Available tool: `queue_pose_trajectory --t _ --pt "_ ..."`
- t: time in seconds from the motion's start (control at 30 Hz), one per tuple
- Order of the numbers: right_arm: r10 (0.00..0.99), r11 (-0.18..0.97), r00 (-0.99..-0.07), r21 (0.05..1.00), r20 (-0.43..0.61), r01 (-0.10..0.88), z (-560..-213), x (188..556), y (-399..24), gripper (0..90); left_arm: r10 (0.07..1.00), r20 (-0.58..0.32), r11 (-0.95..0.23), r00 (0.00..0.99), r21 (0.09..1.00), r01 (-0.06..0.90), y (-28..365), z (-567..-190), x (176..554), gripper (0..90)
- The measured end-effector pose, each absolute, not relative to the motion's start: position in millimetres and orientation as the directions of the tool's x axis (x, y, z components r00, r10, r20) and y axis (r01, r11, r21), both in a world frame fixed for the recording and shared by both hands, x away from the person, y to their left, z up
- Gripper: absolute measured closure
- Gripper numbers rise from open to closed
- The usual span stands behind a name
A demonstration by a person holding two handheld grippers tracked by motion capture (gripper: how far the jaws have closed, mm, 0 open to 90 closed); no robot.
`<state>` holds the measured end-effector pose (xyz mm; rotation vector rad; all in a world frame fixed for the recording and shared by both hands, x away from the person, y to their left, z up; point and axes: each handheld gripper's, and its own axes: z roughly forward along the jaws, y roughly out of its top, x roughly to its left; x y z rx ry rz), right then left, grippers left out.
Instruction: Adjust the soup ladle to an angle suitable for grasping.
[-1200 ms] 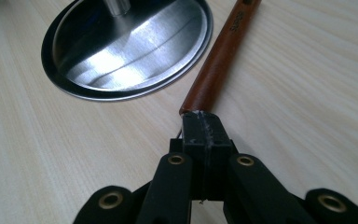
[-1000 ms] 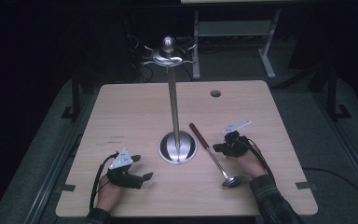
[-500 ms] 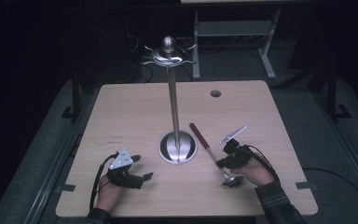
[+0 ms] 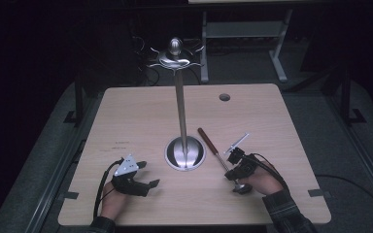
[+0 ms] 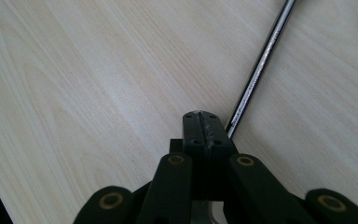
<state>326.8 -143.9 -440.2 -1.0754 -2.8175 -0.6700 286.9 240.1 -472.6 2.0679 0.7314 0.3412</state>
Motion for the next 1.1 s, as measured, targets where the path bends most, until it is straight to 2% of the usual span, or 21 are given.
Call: queue_pose_trajectory --t 0.43,1.1 --pt "0.65 0.664 -0.74 0.346 0.173 0.663 -442 330 -152 89.7 0.615 -0.034 -0.429 0.788 0.824 0.371 240 -473 287 14.2" --pt "0.7 0.639 -0.706 0.348 0.106 0.686 -437 342 -180 89.8 0.615 -0.028 -0.435 0.788 0.821 0.369 240 -473 287 14.2"
